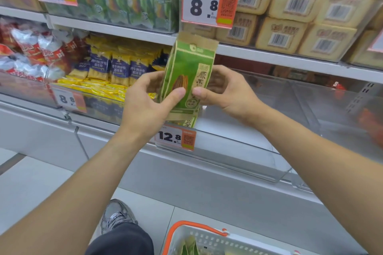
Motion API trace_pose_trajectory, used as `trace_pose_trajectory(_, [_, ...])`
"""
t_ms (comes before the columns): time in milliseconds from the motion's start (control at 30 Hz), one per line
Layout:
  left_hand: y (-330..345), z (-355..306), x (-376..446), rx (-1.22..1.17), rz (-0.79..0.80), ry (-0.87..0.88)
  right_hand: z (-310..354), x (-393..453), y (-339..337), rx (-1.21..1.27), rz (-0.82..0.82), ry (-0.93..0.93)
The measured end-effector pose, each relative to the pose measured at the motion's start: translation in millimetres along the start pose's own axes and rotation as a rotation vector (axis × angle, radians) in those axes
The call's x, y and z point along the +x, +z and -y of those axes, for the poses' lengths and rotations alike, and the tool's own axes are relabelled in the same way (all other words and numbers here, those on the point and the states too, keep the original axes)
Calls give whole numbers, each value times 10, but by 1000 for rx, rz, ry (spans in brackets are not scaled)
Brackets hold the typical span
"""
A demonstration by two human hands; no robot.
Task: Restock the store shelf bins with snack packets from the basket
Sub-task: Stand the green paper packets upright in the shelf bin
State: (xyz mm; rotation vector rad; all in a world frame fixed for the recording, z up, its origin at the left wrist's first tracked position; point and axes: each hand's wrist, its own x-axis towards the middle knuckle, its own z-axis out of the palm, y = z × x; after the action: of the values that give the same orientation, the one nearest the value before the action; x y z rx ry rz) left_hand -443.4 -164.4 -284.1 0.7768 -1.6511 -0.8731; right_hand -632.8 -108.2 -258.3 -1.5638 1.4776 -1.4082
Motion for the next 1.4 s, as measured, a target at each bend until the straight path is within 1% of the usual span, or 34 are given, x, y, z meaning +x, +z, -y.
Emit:
trace_pose_trajectory(100, [-148,-6,34,-64,-132,-26,59,25,-32,-46,29,109])
trace_pose_trajectory(167, [-268,63,26,-113,-187,-87,18,53,-62,-119,47,266])
trace_pose_trajectory(233, [-369,125,-10,-154,-222,-143,-77,100,-65,-169,43,462])
trace_pose_trajectory(300, [-432,154,-47,-191,-237,-167,-203,176,-16,-191,61,643])
trace_pose_trajectory(367, [-457,165,-81,-207,-233,-184,-310,252,91,-221,88,784])
trace_pose_trajectory(467, [-472,205,-120,-173,-208,-204,-505,406,261,-262,153,924])
trace_pose_trajectory(567, [-458,213,-136,-149,-188,-206,-685,524,412,-185,198,1038])
trace_pose_trajectory(700, [-396,166,-143,-142,-167,-193,-788,571,488,-161,266,1102])
trace_pose_trajectory(933, [-362,165,-135,-148,-188,-213,-664,500,395,38,260,1177])
trace_pose_trajectory(1033, [-337,152,-135,-151,-195,-216,-608,459,361,61,277,1221])
trace_pose_trajectory(1100, [-331,147,-134,-158,-198,-224,-581,419,357,105,249,1232])
trace_pose_trajectory(1167, [-327,152,-128,-167,-199,-231,-612,410,353,180,194,1201])
trace_pose_trajectory(1233, [-320,157,-124,-168,-201,-236,-674,432,375,213,172,1113])
trace_pose_trajectory(1400, [-311,161,-140,-149,-184,-232,-652,483,389,335,6,980])
